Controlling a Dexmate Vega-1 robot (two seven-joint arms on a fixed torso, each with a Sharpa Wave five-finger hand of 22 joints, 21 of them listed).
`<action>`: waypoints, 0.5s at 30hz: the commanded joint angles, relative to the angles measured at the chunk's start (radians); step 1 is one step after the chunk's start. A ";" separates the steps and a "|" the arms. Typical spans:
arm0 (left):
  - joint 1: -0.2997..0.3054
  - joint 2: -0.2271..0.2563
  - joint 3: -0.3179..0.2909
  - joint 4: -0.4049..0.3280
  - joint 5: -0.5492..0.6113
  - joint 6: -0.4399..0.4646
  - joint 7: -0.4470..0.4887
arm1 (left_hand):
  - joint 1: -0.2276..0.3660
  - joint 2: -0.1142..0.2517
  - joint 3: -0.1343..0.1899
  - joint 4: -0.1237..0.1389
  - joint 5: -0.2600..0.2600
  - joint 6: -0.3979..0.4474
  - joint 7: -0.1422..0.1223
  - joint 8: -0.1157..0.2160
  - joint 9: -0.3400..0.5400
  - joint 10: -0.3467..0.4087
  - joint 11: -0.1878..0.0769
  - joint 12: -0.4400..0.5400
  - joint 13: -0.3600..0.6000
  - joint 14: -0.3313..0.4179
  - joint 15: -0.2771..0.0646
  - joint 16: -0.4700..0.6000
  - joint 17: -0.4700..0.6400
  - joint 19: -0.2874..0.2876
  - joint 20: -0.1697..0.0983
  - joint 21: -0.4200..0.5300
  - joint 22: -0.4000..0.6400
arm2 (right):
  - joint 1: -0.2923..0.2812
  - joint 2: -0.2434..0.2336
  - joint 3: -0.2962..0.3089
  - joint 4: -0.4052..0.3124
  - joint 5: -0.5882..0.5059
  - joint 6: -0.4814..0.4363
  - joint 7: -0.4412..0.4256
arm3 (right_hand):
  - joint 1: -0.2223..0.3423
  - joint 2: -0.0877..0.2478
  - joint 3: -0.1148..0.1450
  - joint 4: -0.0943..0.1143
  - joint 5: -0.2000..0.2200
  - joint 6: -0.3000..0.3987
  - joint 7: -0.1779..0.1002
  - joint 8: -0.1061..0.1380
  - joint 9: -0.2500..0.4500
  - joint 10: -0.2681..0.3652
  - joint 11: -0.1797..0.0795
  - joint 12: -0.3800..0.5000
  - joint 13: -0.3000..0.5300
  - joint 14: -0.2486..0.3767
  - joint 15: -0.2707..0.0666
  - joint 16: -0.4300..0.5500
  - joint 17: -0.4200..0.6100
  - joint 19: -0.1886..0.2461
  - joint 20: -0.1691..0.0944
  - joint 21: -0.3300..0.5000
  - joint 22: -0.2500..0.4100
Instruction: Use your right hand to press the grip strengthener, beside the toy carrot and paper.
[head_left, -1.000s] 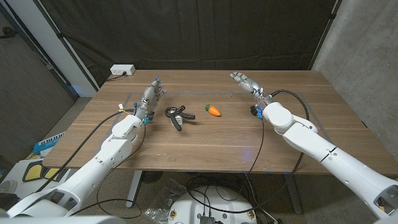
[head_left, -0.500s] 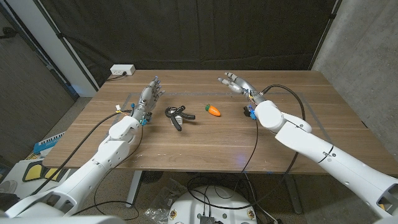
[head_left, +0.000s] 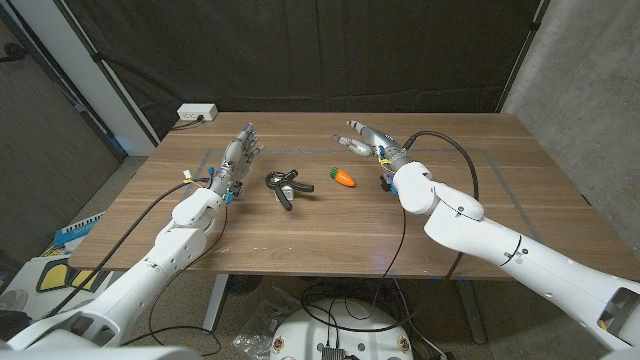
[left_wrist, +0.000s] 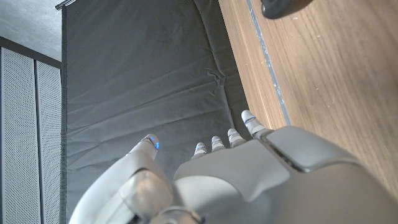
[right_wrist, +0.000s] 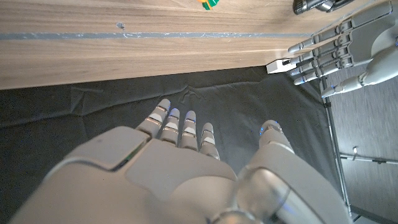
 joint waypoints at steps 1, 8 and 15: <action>0.007 -0.001 -0.002 -0.002 -0.006 -0.003 -0.005 | -0.008 0.000 0.000 0.003 0.005 -0.090 0.003 0.004 -0.001 -0.027 0.005 0.005 0.002 -0.038 -0.011 0.007 0.003 -0.031 0.004 -0.004 0.003 | 0.048 0.024 -0.120 -0.051 -0.253 -0.115 0.072 | -0.003 -0.025 -0.008 -0.007 0.005 0.005 0.010 0.001 0.004 0.011 0.002 0.003 0.003 0.000 0.009 -0.004 0.003 0.001 0.012 0.003 0.002; 0.009 -0.002 -0.003 -0.003 -0.004 -0.009 -0.004 | -0.010 -0.001 -0.002 0.004 0.006 -0.089 0.004 0.005 -0.001 -0.026 0.007 0.005 0.002 -0.039 -0.010 0.007 0.003 -0.031 0.004 -0.004 0.003 | 0.066 0.056 -0.170 -0.055 -0.382 -0.157 0.143 | -0.002 -0.055 -0.023 -0.015 0.009 0.019 0.017 0.005 0.005 0.017 -0.004 0.004 0.003 0.003 0.005 -0.004 0.003 0.009 0.020 0.003 0.002; 0.012 -0.002 -0.004 -0.005 -0.001 -0.013 0.001 | -0.012 -0.001 -0.003 0.004 0.006 -0.088 0.005 0.006 -0.001 -0.027 0.006 0.006 0.001 -0.038 -0.012 0.008 0.002 -0.030 0.002 -0.005 0.004 | 0.073 0.092 -0.205 -0.050 -0.490 -0.185 0.219 | -0.002 -0.090 -0.043 -0.023 0.017 0.034 0.034 0.008 0.005 0.029 -0.001 0.006 0.003 0.013 0.009 -0.002 0.004 0.024 0.029 0.005 0.001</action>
